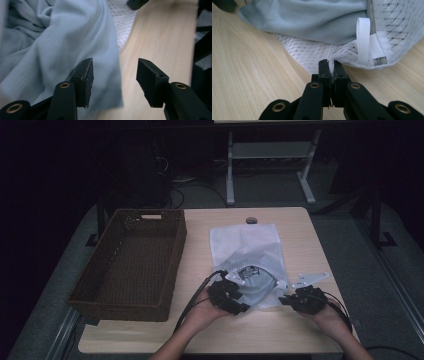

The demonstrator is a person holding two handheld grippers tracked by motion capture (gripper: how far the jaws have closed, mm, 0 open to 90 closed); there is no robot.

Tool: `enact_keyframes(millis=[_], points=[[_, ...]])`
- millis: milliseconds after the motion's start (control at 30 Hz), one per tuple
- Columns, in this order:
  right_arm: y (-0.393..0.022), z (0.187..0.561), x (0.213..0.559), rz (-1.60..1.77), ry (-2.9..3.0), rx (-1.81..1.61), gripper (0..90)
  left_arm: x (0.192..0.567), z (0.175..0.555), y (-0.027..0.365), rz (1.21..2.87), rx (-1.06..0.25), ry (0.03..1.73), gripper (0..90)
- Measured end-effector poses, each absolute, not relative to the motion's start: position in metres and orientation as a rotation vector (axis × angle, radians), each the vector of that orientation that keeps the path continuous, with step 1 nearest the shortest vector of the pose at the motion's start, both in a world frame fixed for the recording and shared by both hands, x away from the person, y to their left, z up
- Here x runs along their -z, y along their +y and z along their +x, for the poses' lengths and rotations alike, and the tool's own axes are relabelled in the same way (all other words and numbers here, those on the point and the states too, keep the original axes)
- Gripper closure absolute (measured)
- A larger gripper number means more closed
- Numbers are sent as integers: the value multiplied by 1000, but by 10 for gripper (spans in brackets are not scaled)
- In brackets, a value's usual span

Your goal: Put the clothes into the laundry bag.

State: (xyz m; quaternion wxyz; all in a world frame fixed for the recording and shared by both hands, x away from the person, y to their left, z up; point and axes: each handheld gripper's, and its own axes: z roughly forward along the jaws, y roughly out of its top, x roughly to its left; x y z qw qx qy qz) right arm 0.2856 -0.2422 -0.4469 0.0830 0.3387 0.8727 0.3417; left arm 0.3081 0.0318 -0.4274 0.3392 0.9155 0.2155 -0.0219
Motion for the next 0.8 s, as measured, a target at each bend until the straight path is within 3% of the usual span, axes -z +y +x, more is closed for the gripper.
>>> enact_keyframes(millis=[167,300,433,800], points=[[-242,286,448,1004,2611,-1015,873,445,312,17,2465,39,544,475],[-243,286,448,1001,2610,-1014,873,451,311,16,2497,-17,539,628],[-244,287,448,998,2608,-1012,873,449,319,22,2453,58,583,822],[-248,288,448,1013,2603,-989,873,415,347,19,2317,37,594,849]])
